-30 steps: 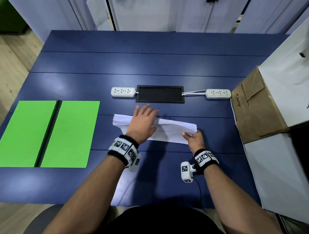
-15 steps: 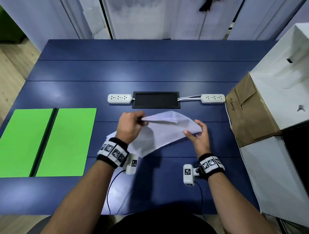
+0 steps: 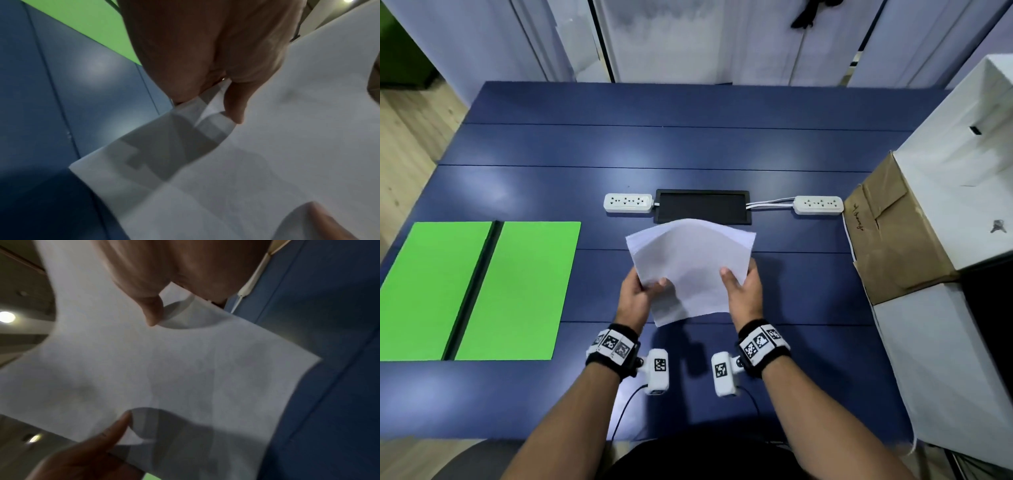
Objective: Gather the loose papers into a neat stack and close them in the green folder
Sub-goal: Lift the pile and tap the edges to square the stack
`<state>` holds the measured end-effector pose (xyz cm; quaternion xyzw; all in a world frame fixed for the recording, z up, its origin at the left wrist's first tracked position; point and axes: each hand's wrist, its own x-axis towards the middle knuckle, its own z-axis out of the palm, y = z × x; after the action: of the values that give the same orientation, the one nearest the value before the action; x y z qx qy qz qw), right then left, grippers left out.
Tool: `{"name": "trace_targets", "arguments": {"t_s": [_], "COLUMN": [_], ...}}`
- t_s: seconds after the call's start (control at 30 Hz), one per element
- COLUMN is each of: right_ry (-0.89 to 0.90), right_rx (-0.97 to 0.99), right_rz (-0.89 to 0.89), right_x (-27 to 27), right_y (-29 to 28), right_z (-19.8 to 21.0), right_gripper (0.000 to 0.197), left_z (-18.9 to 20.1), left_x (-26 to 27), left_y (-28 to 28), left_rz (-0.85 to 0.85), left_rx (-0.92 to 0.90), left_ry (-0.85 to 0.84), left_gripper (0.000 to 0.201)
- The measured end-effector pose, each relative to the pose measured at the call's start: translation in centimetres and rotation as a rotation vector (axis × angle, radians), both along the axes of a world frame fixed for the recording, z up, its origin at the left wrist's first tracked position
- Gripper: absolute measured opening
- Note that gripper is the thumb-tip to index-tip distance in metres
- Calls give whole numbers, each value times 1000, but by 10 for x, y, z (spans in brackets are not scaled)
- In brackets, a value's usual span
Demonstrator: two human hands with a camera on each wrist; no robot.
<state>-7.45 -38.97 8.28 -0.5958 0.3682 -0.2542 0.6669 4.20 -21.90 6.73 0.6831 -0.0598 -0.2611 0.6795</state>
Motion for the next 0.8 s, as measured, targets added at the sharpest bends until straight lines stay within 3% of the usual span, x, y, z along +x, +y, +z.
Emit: {"name": "trace_targets", "arguments": {"t_s": [0.13, 0.37, 0.57, 0.8], "right_ry": [45, 1, 76, 23], "right_rx": [35, 42, 104, 68], "right_rz": [27, 46, 98, 149], "right_x": [-9, -6, -13, -7], "right_y": [0, -11, -21, -29], "right_z": [-11, 2, 3, 24], "right_gripper": [28, 30, 45, 46], "left_z": [-5, 4, 11, 34], "left_x": [-5, -3, 3, 6], "left_y": [-1, -7, -8, -18], "left_rz": [9, 12, -15, -35], "left_rx": [23, 21, 48, -39], "left_ry": [56, 5, -16, -85], "left_gripper": [45, 32, 44, 57]}}
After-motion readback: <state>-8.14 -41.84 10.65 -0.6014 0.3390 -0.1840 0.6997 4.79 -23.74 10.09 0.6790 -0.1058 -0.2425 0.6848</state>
